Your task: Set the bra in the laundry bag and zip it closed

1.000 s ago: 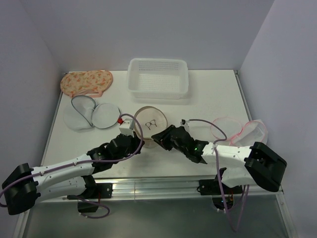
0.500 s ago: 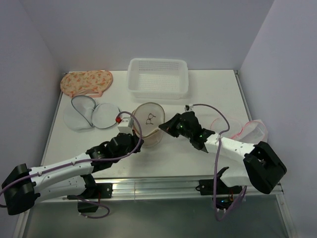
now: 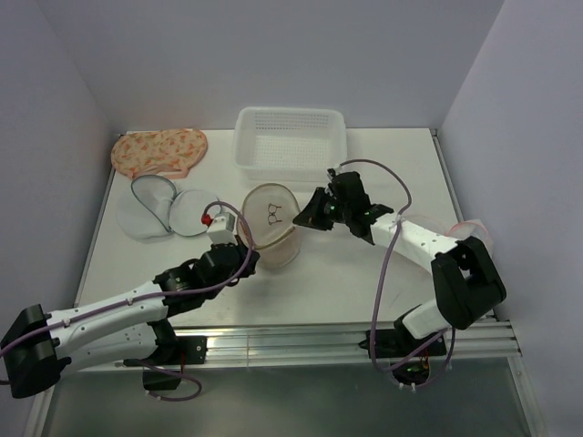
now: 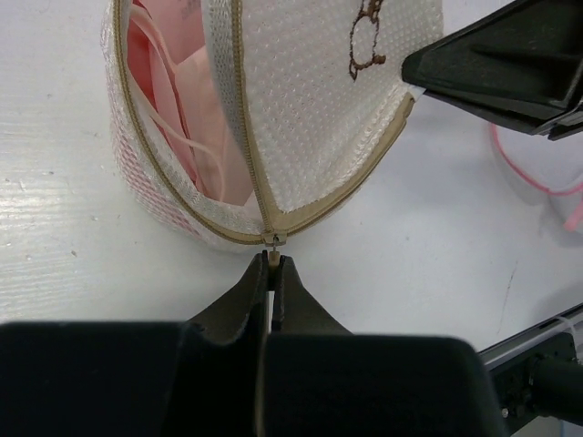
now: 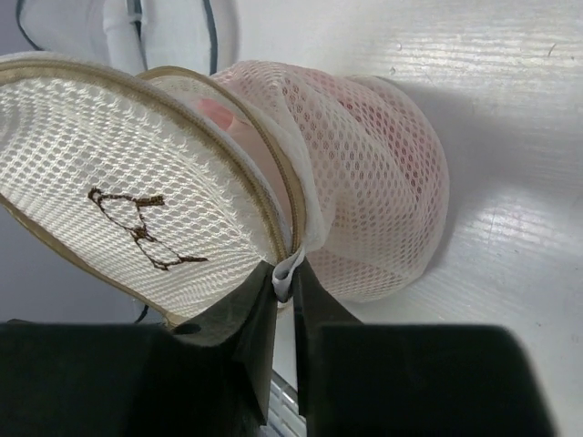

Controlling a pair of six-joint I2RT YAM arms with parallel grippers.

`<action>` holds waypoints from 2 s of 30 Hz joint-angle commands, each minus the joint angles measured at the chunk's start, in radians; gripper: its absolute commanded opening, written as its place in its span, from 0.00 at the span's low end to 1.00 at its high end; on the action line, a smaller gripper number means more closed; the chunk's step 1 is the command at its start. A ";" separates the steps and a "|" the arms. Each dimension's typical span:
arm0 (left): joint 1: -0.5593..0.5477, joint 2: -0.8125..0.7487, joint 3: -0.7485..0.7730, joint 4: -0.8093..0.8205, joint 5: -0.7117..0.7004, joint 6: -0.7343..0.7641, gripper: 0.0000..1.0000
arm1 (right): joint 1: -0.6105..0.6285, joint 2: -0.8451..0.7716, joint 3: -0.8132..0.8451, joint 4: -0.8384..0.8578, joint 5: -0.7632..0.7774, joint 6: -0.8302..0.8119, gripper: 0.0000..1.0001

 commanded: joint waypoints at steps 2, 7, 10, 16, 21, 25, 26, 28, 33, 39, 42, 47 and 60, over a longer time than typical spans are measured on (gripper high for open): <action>-0.007 -0.037 -0.010 -0.050 -0.019 0.002 0.00 | -0.056 0.014 0.119 -0.072 0.091 -0.110 0.25; -0.016 0.010 0.008 0.071 0.046 0.042 0.00 | -0.009 -0.058 0.130 -0.137 0.091 -0.084 0.64; -0.042 0.058 0.040 0.143 0.070 0.074 0.00 | 0.016 -0.129 0.078 -0.143 0.069 -0.041 0.67; -0.079 0.157 0.094 0.212 0.108 0.104 0.00 | 0.115 -0.248 -0.022 -0.144 0.085 0.054 0.67; -0.096 0.220 0.125 0.255 0.121 0.110 0.00 | 0.201 -0.343 -0.129 -0.114 0.138 0.142 0.68; -0.105 0.257 0.157 0.263 0.131 0.120 0.00 | 0.206 -0.380 -0.190 -0.086 0.184 0.194 0.67; -0.108 0.268 0.160 0.265 0.133 0.124 0.00 | 0.205 -0.380 -0.189 -0.088 0.194 0.194 0.66; -0.111 0.277 0.169 0.269 0.138 0.125 0.00 | 0.205 -0.368 -0.174 -0.083 0.215 0.194 0.59; -0.116 0.277 0.176 0.263 0.133 0.127 0.00 | 0.194 -0.284 -0.148 -0.048 0.211 0.199 0.57; -0.116 0.263 0.168 0.239 0.128 0.130 0.00 | 0.143 -0.213 -0.141 0.009 0.168 0.185 0.34; -0.116 0.246 0.162 0.206 0.116 0.130 0.00 | 0.088 -0.205 -0.114 0.000 0.152 0.130 0.18; -0.113 0.208 0.145 0.145 0.075 0.116 0.00 | -0.005 -0.146 -0.001 -0.078 0.080 -0.007 0.13; 0.004 0.018 -0.015 0.054 0.038 0.032 0.00 | -0.093 0.166 0.395 -0.184 -0.056 -0.268 0.12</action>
